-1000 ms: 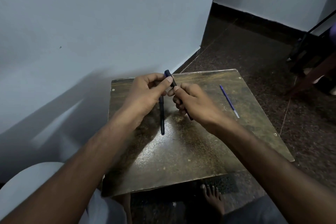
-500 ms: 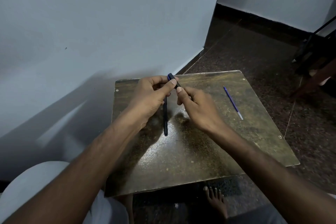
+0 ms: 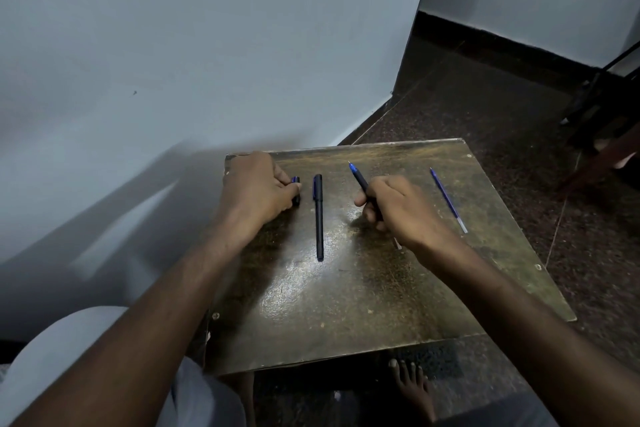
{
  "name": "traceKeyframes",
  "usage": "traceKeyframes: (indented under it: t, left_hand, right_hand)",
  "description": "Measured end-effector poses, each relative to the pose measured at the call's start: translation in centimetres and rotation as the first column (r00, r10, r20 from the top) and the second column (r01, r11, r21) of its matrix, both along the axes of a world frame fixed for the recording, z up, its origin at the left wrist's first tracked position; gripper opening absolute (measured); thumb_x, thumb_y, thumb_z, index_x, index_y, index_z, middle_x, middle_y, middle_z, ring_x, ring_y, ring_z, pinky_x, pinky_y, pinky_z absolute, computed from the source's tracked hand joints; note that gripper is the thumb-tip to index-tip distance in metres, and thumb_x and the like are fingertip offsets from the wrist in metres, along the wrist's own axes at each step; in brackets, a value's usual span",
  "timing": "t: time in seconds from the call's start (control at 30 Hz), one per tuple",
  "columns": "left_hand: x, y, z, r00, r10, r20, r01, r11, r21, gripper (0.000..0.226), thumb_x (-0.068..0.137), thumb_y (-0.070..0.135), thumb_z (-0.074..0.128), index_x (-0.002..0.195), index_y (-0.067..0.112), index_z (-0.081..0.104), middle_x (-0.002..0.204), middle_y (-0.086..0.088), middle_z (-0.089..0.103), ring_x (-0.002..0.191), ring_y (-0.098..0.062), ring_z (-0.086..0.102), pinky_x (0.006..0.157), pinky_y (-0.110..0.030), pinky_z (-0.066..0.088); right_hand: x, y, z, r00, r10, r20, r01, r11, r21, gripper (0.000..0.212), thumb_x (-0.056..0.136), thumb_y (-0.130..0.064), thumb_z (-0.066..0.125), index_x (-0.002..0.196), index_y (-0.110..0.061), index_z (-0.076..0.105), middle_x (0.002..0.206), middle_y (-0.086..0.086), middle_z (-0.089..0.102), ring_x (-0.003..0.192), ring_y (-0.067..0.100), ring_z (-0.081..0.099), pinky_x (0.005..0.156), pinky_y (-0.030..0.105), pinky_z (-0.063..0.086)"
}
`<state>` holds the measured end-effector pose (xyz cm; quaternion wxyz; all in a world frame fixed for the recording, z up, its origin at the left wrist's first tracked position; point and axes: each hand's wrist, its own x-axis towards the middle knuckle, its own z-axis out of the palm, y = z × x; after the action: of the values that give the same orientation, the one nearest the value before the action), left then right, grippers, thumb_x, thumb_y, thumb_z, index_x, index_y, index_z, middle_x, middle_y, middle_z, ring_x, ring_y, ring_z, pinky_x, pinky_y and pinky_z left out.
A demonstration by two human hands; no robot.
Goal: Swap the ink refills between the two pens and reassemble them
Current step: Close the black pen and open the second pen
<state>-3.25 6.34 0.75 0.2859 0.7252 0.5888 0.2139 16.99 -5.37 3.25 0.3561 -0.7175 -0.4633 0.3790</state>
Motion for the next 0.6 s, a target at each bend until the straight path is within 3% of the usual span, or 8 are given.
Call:
traceKeyframes:
  t: [0.13,0.27,0.37,0.47,0.53,0.6]
  left_hand:
    - [0.4,-0.2,0.4,0.999,-0.009,-0.052,0.01,1.0,0.027,0.029,0.088,0.03,0.087,0.062,0.027,0.074,0.057,0.005,0.076,0.064,-0.013,0.079,0.08,-0.04,0.068]
    - [0.3,-0.7,1.1,0.998,0.009,-0.068,0.003,0.983,0.184,0.018,0.092,0.034,0.085,0.081,0.021,0.081,0.062,0.01,0.072,0.066,-0.011,0.074,0.083,-0.038,0.066]
    - [0.7,-0.9,1.9,0.993,-0.051,0.108,0.026,0.976,0.217,0.017,0.102,0.038,0.072,0.097,0.026,0.083,0.071,0.012,0.077,0.065,-0.004,0.074,0.075,-0.029,0.064]
    - [2.1,-1.6,2.2,0.891,-0.22,0.396,0.237,0.972,0.007,0.027,0.112,0.038,0.056,0.119,0.033,0.081,0.098,0.02,0.083,0.08,0.004,0.07,0.069,-0.019,0.054]
    - [3.0,-2.2,2.2,0.777,-0.237,0.583,0.353,0.931,-0.092,0.032,0.115,0.034,0.051,0.126,0.025,0.079,0.108,0.014,0.084,0.097,-0.005,0.073,0.081,-0.02,0.055]
    - [3.5,-2.7,2.1,0.67,-0.184,0.72,0.4,0.906,-0.141,0.033,0.116,0.03,0.051,0.128,0.014,0.077,0.113,0.001,0.085,0.098,-0.018,0.076,0.095,-0.034,0.061]
  right_hand:
    - [0.1,0.3,-0.6,0.991,0.032,-0.128,-0.036,0.999,-0.032,0.03,0.111,-0.022,0.044,0.097,-0.016,0.071,0.064,-0.008,0.064,0.053,0.006,0.055,0.052,0.024,0.041]
    - [0.3,0.4,-0.8,0.965,0.04,-0.26,-0.05,0.998,-0.031,0.028,0.115,-0.023,0.045,0.105,-0.017,0.071,0.065,-0.008,0.065,0.054,0.006,0.055,0.048,0.02,0.042]
    - [0.2,0.6,-0.7,0.915,0.051,-0.4,-0.057,0.998,-0.002,0.029,0.117,-0.026,0.044,0.115,-0.016,0.071,0.07,-0.003,0.063,0.057,0.007,0.052,0.052,0.022,0.041]
    - [-0.3,0.7,-0.2,0.81,0.062,-0.583,-0.061,0.998,0.021,0.03,0.117,-0.023,0.042,0.121,-0.009,0.068,0.069,-0.001,0.056,0.056,0.009,0.044,0.055,0.026,0.034]
    - [-0.7,0.7,0.1,0.762,0.095,-0.641,-0.092,0.995,0.037,0.031,0.117,-0.02,0.041,0.123,-0.004,0.067,0.071,0.0,0.054,0.059,0.009,0.042,0.057,0.027,0.032]
    - [-1.1,0.6,0.3,0.72,0.138,-0.68,-0.127,0.99,0.066,0.031,0.117,-0.017,0.041,0.12,0.0,0.067,0.073,0.003,0.052,0.06,0.01,0.042,0.059,0.028,0.034]
